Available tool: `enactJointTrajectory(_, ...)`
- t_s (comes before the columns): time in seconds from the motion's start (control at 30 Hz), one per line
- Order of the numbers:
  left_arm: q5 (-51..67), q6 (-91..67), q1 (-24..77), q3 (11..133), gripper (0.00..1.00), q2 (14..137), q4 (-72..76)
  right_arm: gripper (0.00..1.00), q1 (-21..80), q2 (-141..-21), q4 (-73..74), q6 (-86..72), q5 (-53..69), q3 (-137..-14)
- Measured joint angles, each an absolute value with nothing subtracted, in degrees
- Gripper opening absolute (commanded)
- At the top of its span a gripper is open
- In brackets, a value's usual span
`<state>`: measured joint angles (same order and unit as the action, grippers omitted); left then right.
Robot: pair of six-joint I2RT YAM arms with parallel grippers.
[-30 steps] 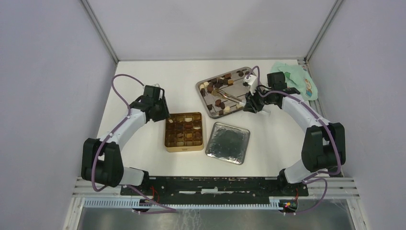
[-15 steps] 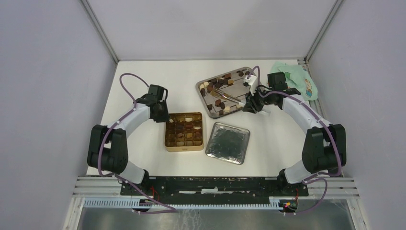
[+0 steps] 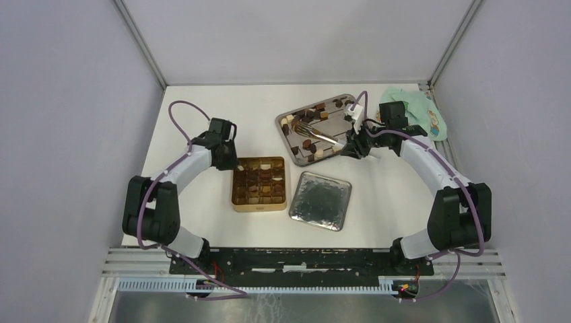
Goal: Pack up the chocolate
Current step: Adjust the packing box at the center of the board.
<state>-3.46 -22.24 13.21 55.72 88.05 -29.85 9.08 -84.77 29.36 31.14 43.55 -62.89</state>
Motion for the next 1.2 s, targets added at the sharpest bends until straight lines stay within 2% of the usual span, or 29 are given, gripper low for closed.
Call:
enactJointTrajectory(0.37,-9.2,-21.0,16.2,45.6,0.02,67.7,-19.9,0.00,9.1,-82.5,31.4,32.9,50.5,-62.9)
enactJointTrajectory(0.53,-10.5,-19.7,17.7,41.8,0.02,63.3,-15.4,0.00,9.5,-80.8,32.9,34.5,53.6,-63.0)
enactJointTrajectory(0.9,-10.9,-19.4,18.1,39.9,0.02,62.2,-12.9,0.00,14.6,-78.5,36.8,39.6,54.9,-63.5)
enactJointTrajectory(1.2,-12.0,-21.0,18.1,38.7,0.02,68.8,-12.6,0.00,27.0,-78.1,38.0,42.8,48.9,-63.5)
